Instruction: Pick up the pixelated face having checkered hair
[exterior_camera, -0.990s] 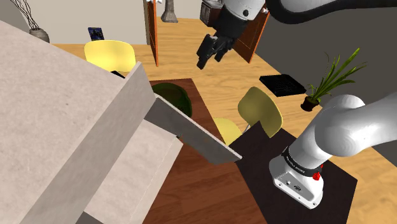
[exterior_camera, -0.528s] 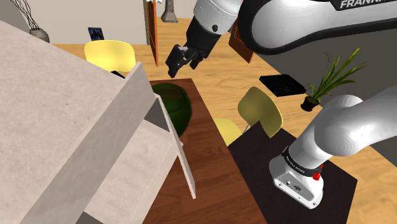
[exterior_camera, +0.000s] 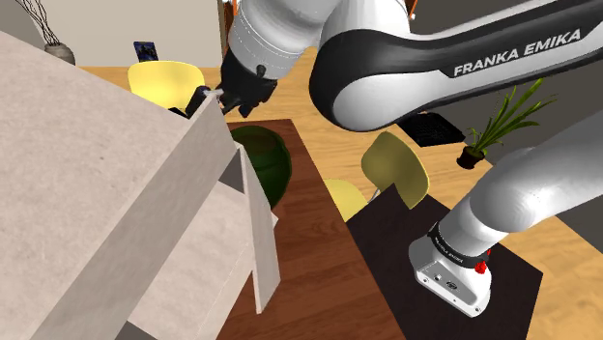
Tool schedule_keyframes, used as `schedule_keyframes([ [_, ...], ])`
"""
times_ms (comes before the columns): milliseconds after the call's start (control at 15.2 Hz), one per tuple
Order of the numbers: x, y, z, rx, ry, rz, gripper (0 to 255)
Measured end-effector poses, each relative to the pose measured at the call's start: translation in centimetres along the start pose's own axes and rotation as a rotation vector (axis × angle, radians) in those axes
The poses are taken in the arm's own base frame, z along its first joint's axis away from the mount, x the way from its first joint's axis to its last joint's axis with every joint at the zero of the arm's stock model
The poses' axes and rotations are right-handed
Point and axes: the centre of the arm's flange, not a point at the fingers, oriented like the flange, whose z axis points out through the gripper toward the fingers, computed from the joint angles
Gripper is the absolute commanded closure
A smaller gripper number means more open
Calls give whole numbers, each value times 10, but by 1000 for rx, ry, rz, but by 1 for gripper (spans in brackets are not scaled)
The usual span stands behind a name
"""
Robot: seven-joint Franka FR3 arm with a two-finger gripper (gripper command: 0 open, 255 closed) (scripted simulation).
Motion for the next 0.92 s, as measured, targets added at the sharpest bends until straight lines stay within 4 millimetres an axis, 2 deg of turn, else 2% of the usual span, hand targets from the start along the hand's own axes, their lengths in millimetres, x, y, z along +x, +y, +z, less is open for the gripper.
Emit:
schedule_keyframes([
  [132, 3, -23, 7, 4, 30, -1, 0],
  [264, 1, -31, 17, 7, 42, 0, 0],
  [726, -10, -29, 43, 12, 55, 9, 0],
  [792, -11, -29, 44, 12, 54, 8, 255],
  [924, -13, -31, 44, 10, 50, 3, 255],
])
